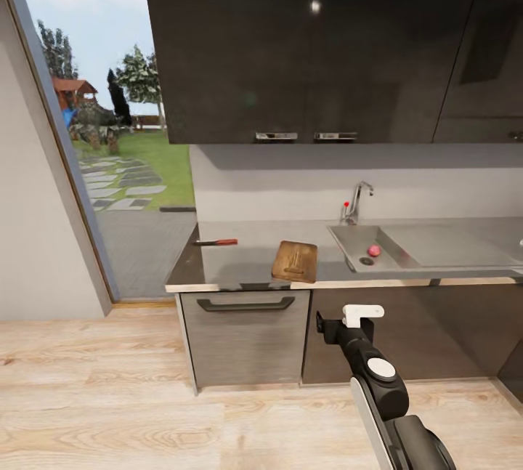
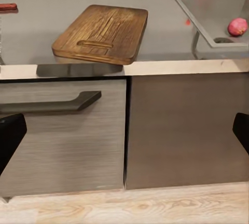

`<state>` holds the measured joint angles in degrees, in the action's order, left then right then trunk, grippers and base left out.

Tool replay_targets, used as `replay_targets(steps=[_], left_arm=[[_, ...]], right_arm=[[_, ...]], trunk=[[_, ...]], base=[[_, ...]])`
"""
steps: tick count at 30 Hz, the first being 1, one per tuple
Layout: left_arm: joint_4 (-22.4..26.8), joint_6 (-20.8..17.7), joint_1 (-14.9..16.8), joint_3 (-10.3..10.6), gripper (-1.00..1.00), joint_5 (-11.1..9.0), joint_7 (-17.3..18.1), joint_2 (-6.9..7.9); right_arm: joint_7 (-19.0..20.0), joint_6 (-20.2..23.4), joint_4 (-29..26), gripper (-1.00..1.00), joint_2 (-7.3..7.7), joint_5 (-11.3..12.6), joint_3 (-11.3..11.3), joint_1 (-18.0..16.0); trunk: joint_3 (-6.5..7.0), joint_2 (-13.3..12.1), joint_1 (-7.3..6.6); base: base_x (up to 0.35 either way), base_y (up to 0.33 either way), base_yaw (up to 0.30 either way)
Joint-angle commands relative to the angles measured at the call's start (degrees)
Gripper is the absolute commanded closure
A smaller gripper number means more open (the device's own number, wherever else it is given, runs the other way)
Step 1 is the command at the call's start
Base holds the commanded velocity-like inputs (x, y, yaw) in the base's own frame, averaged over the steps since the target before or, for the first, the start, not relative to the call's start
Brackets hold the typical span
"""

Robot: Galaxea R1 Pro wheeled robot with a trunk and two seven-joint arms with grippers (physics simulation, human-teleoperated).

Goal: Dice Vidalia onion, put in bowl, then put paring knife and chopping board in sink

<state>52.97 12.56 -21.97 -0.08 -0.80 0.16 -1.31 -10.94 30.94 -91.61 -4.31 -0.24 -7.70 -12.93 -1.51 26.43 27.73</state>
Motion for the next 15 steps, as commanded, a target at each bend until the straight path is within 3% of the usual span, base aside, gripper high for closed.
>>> replay_targets(steps=[1, 9, 15], left_arm=[[0.07, 0.09, 0.0, -0.01, -1.0, -0.08, 0.02, -0.01], [0.11, 0.09, 0.0, -0.01, -1.0, -0.08, 0.02, -0.01], [0.11, 0.09, 0.0, -0.01, -1.0, -0.08, 0.02, -0.01]], right_arm=[[-0.31, 0.35, -0.06, -1.0, 0.01, -0.02, -0.1, -0.05], [-0.31, 0.35, -0.06, -1.0, 0.01, -0.01, -0.08, -0.03], [-0.31, 0.35, -0.06, -1.0, 0.01, 0.01, -0.07, -0.02]], trunk=[[0.07, -0.31, -0.19], [1.51, -3.51, -1.95], [1.51, -3.51, -1.95]], base=[[0.0, 0.0, 0.0], [0.0, 0.0, 0.0], [0.0, 0.0, 0.0]])
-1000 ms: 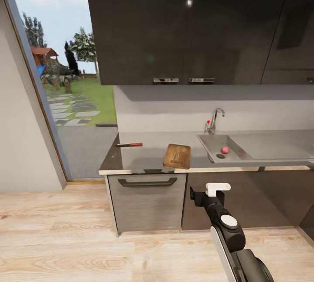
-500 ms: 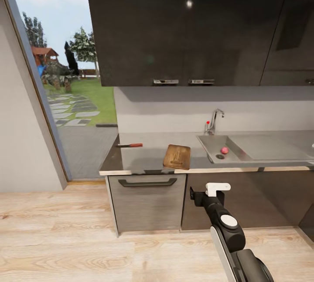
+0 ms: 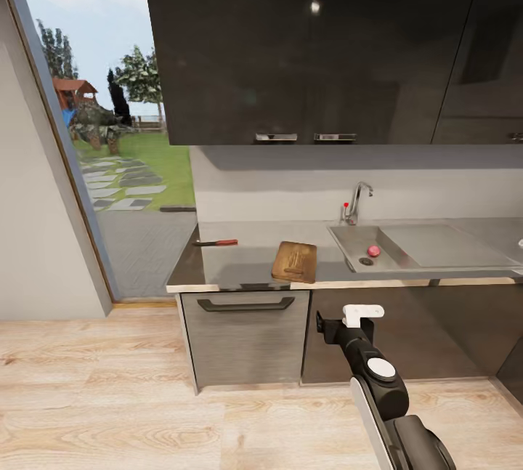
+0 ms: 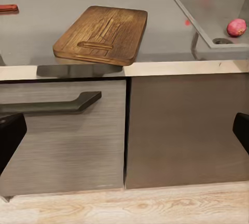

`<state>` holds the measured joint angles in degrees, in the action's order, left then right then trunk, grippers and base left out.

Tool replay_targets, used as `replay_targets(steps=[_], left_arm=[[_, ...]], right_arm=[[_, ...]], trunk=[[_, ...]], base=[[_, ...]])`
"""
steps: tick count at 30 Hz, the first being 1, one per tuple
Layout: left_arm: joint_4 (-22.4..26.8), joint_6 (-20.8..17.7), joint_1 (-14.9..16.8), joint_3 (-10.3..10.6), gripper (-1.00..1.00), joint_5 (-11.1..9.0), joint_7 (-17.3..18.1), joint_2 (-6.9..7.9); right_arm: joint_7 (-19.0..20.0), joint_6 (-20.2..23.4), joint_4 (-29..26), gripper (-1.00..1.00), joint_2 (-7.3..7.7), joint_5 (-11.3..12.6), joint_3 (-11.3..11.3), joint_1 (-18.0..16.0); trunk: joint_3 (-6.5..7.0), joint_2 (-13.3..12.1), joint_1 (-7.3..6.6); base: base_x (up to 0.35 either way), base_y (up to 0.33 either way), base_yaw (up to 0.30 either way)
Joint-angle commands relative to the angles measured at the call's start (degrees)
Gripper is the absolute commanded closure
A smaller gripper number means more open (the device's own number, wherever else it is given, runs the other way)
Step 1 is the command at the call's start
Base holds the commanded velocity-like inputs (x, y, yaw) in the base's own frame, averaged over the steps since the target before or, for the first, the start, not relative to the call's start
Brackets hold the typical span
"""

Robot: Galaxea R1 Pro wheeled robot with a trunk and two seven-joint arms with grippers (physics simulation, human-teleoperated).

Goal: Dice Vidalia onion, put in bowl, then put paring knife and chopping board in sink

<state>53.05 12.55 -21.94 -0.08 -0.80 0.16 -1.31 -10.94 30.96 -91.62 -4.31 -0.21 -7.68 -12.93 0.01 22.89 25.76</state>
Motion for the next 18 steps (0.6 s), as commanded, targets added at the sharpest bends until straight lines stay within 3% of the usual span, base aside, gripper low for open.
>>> replay_targets(steps=[1, 18], left_arm=[[0.03, 0.1, -0.03, -0.01, -1.0, -0.08, 0.02, -0.01], [0.03, 0.1, -0.03, -0.01, -1.0, -0.08, 0.02, -0.01]], right_arm=[[-0.31, 0.33, -0.05, -1.0, 0.01, -0.01, -0.09, -0.02], [-0.31, 0.33, -0.05, -1.0, 0.01, -0.03, -0.07, -0.05]], trunk=[[-0.01, 0.03, 0.02], [-0.01, 0.03, 0.02]], base=[[0.0, 0.0, 0.0], [0.0, 0.0, 0.0]])
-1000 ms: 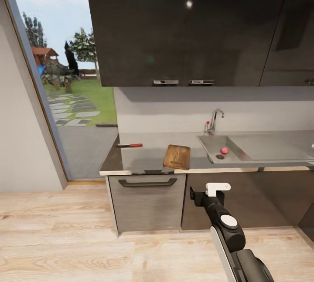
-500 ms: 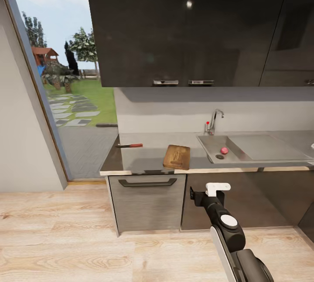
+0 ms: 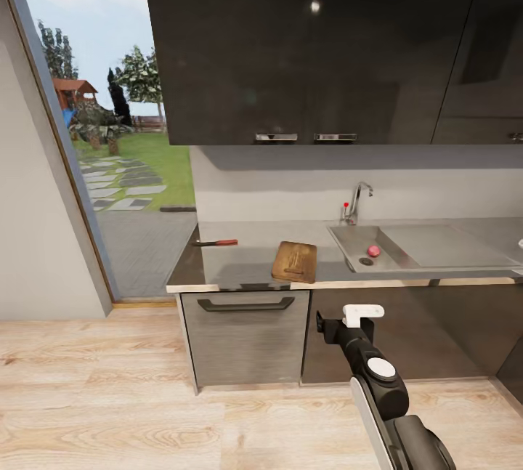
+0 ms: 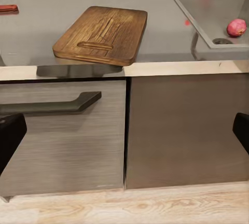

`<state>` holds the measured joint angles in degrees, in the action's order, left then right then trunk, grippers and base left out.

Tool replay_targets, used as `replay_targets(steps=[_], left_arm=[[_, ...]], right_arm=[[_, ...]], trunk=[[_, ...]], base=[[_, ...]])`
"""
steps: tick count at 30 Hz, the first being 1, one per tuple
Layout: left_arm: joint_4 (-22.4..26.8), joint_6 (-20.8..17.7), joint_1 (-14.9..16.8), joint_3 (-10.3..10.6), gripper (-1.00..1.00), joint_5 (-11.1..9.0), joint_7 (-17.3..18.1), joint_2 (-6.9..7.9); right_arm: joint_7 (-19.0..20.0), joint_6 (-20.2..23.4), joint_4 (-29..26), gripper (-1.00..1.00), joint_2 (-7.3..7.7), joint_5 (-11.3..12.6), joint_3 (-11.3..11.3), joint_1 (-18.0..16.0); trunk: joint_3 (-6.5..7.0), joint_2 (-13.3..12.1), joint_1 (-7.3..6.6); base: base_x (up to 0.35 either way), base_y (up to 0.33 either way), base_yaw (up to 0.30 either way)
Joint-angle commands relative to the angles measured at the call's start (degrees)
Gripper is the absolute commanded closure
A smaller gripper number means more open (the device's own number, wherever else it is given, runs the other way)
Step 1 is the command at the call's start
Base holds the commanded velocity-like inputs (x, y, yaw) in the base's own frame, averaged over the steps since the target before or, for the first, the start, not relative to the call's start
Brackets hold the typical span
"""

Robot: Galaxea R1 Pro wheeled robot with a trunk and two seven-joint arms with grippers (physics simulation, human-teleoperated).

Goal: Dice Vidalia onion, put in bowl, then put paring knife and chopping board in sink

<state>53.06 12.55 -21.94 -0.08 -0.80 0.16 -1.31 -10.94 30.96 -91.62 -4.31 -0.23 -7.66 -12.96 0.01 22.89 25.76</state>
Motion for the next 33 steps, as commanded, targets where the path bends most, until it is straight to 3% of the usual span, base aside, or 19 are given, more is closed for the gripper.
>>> replay_targets(steps=[1, 17, 26, 33], left_arm=[[0.03, 0.1, -0.03, -0.01, -1.0, -0.08, 0.02, -0.01], [0.06, 0.16, -0.03, -0.42, -1.0, -0.28, -0.06, 0.16], [0.05, 0.31, -0.03, -0.54, -1.0, -3.46, -0.14, 1.12], [-0.01, 0.37, -0.03, -0.54, -1.0, -4.5, 0.02, 2.04]], right_arm=[[-0.31, 0.33, -0.05, -1.0, 0.01, -0.01, -0.08, -0.02], [-0.31, 0.33, -0.05, -1.0, 0.01, -0.03, -0.09, -0.03], [-0.31, 0.33, -0.05, -1.0, 0.01, -0.03, -0.09, 0.0], [-0.31, 0.33, -0.05, -1.0, 0.02, -0.03, -0.07, 0.0]], trunk=[[-0.01, 0.03, 0.02], [-0.01, 0.03, 0.02], [-0.01, 0.03, 0.02], [-0.01, 0.03, 0.02]], base=[[0.0, 0.0, 0.0], [0.0, 0.0, 0.0], [0.0, 0.0, 0.0], [0.057, 0.047, 0.0]])
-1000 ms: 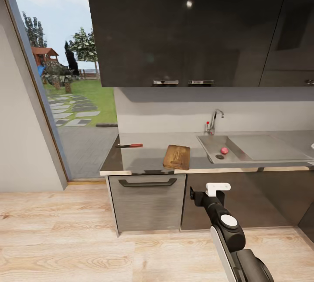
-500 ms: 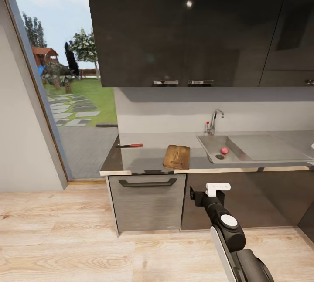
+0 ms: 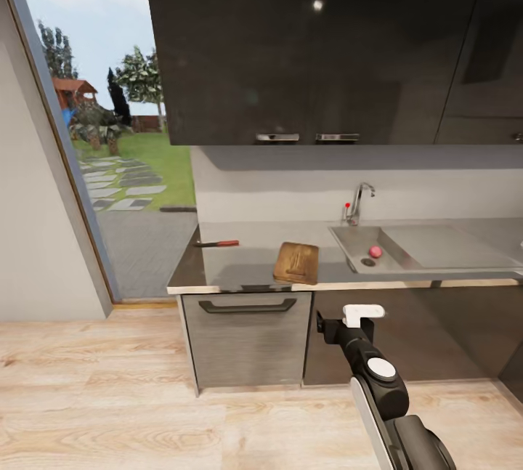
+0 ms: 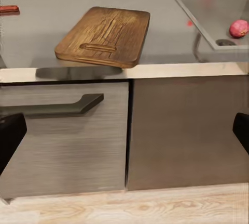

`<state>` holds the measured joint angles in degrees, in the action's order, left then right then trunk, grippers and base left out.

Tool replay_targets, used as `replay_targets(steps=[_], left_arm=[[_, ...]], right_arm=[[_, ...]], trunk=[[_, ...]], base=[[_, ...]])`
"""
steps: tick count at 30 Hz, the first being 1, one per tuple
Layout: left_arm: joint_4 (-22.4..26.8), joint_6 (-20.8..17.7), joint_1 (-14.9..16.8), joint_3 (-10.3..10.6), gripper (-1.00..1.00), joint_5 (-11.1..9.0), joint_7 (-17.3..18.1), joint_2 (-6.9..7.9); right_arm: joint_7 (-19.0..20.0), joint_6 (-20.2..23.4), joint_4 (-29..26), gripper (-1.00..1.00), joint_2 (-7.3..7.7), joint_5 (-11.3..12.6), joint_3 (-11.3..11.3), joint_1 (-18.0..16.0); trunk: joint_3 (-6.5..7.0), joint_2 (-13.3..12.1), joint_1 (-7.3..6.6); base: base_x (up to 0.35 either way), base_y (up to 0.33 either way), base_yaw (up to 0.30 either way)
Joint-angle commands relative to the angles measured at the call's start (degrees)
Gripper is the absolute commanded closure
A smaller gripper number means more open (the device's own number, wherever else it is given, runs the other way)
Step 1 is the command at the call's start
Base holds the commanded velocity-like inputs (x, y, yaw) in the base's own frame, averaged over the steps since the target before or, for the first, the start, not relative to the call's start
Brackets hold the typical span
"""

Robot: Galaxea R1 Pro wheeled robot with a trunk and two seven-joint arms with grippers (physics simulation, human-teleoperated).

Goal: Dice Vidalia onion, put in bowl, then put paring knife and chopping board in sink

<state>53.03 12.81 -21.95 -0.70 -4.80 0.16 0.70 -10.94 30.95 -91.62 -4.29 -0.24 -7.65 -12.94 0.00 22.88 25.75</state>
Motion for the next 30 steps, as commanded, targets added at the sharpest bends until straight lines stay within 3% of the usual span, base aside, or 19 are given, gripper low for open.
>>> replay_targets(steps=[1, 21, 30], left_arm=[[0.01, 0.1, -0.03, 0.08, -1.0, -0.51, 0.02, 0.04], [-0.06, 0.05, -0.03, 0.17, -1.0, -0.64, 0.1, 0.09], [-0.46, 0.02, -0.02, 0.17, -1.0, -0.65, 0.1, 0.09]], right_arm=[[-0.31, 0.34, -0.05, -1.0, 0.0, -0.02, -0.09, -0.03], [-0.46, 0.32, -0.09, -1.0, 0.04, -0.16, 0.02, -0.01], [-3.76, 0.26, -0.22, -1.0, -0.07, -0.19, 0.16, -0.01]], trunk=[[0.0, 0.04, 0.04], [0.0, 0.04, 0.04], [0.01, 0.04, 0.04]], base=[[0.194, 0.161, 0.0], [0.225, 0.205, 0.0], [0.135, 0.297, -0.004]])
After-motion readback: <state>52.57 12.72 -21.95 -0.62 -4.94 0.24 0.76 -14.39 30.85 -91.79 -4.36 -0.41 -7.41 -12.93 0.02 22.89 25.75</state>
